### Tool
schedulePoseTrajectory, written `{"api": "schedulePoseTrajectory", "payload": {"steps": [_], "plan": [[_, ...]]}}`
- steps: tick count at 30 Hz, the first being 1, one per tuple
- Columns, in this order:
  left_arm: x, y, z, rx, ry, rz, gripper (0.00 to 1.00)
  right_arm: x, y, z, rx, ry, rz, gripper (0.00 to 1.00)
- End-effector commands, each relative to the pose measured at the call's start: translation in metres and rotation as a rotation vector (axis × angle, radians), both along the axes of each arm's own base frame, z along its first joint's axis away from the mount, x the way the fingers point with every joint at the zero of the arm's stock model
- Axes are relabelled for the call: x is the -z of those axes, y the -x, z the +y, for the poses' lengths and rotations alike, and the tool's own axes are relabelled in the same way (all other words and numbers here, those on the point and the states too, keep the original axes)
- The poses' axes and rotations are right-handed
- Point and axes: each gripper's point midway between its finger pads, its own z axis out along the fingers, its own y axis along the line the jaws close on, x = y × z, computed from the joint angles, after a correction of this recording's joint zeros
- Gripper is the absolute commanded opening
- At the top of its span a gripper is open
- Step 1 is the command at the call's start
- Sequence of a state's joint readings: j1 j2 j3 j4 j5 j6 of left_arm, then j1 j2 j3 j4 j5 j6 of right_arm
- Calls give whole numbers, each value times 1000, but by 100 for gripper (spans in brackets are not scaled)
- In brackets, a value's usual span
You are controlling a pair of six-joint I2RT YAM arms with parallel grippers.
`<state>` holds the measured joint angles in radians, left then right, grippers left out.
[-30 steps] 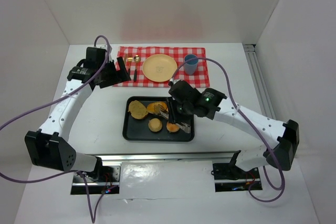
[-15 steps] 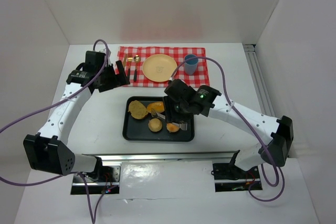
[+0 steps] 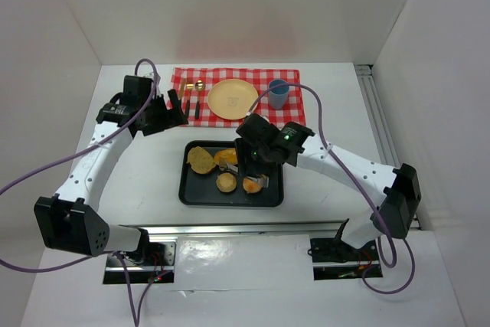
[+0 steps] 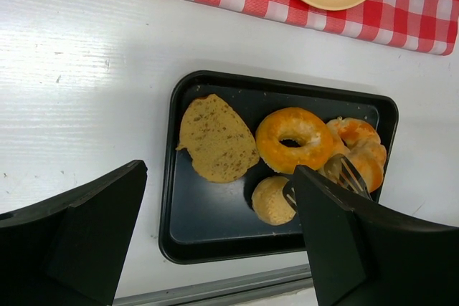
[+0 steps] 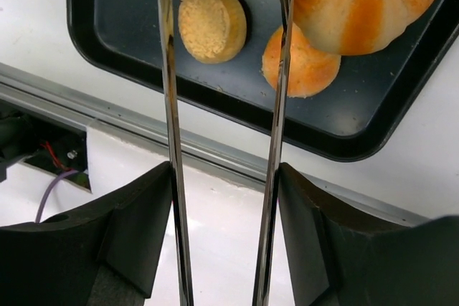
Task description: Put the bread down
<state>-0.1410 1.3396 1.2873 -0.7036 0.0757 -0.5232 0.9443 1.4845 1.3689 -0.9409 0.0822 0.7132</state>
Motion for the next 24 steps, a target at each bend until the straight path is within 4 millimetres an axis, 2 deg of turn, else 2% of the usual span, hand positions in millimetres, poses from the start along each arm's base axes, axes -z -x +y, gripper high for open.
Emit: {"api": "schedulePoseTrajectory", "payload": {"steps": [1, 10, 13, 18, 19, 22, 23, 24], "plan": [[-3, 2, 2, 12, -3, -24, 96, -22, -18, 18, 25, -105, -52, 67], [-3, 1, 6, 9, -9, -26, 96, -2, -35, 30, 20, -116, -37, 67], [-3, 1, 9, 7, -15, -27, 96, -3, -42, 32, 12, -109, -46, 67], [-3, 0, 12, 4, -22, -29, 96, -3, -44, 34, 12, -109, -46, 51], [-3, 0, 14, 2, -14, -28, 96, -6, -47, 35, 17, -112, -58, 45], [-3, 0, 14, 2, -14, -28, 96, -9, -49, 32, 27, -109, -76, 36], [-3, 0, 14, 2, -14, -28, 96, -12, -49, 32, 27, -109, -76, 29], [-4, 0, 12, 9, -7, -28, 96, -11, -50, 31, 32, -105, -82, 25]]}}
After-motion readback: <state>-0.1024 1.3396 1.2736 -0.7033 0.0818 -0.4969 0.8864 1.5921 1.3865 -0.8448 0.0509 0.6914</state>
